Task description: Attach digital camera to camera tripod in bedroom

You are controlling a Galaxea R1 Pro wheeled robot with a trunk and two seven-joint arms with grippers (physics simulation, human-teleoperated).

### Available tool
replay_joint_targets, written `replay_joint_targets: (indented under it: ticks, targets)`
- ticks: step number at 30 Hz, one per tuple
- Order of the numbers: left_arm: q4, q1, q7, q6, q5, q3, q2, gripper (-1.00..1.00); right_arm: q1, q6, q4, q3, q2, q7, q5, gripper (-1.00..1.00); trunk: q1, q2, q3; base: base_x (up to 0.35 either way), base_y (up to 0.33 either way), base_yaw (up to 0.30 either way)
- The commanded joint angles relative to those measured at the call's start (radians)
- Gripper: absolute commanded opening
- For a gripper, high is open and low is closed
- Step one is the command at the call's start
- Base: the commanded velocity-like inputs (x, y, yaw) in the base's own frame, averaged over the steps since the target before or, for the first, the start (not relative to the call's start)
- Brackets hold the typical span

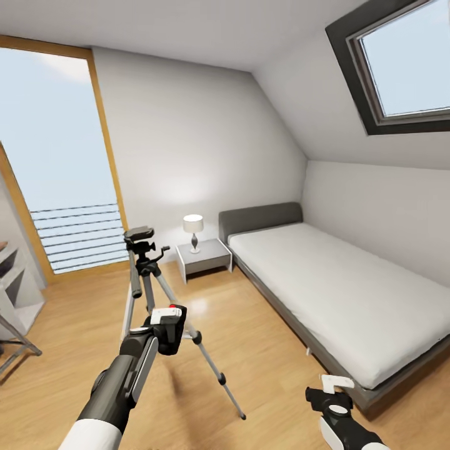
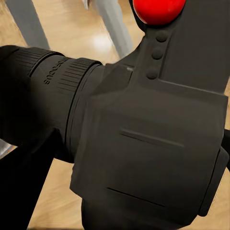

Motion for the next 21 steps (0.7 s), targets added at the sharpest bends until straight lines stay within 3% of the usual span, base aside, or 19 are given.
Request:
replay_joint_targets:
  ticks: [1,21]
  targets:
    - [0.000,-0.001,0.004,0.004,0.001,0.000,0.000,-1.00,0.000,-0.005,0.001,-0.002,0.000,0.000,-0.003,1.00,0.000,-0.001,0.000,-0.001,0.000,0.262]
    - [0.003,-0.001,0.003,0.005,0.001,0.004,0.003,-1.00,0.000,-0.005,0.001,-0.002,-0.002,-0.002,-0.003,1.00,0.000,-0.001,0.000,0.000,0.000,0.275]
